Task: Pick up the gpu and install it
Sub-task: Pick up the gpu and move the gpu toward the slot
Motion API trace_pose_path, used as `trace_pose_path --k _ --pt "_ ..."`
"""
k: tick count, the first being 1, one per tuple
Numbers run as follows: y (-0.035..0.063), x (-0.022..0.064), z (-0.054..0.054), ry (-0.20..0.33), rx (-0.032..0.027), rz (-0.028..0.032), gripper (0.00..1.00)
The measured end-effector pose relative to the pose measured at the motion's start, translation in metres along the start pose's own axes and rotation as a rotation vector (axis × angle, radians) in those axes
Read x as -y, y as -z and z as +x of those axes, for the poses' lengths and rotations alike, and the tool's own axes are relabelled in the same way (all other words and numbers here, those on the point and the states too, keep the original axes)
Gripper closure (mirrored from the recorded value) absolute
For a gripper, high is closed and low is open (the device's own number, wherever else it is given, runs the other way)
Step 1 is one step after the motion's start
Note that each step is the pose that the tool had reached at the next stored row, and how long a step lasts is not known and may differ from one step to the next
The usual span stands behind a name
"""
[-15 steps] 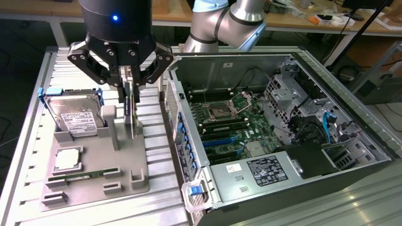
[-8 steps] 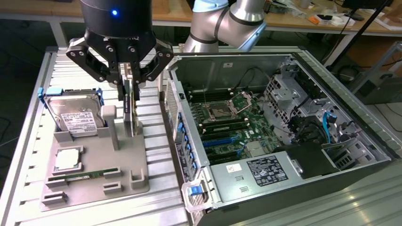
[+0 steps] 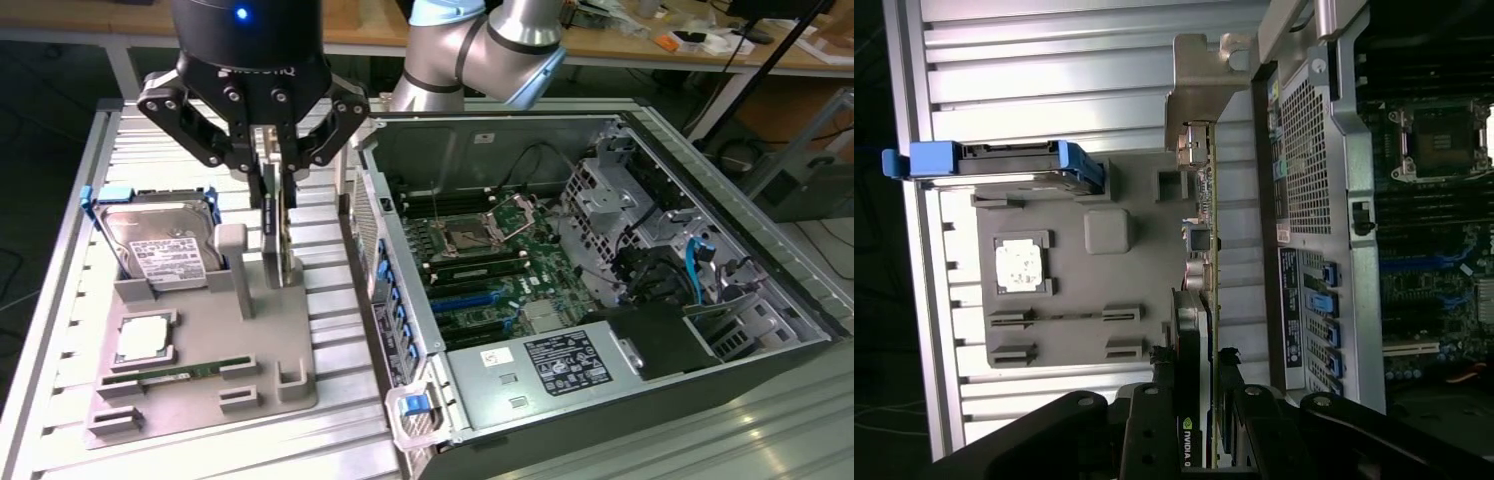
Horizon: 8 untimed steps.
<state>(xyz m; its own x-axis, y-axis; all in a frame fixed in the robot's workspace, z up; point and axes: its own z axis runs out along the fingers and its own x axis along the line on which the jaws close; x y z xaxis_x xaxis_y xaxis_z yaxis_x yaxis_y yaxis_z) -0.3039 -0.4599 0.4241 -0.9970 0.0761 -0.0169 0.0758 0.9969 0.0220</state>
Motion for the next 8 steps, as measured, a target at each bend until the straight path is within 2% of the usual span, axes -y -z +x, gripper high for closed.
trace_pose_path --k 8 --pt "0.0043 -0.0001 -0.0001 0.0 0.0 0.0 0.73"
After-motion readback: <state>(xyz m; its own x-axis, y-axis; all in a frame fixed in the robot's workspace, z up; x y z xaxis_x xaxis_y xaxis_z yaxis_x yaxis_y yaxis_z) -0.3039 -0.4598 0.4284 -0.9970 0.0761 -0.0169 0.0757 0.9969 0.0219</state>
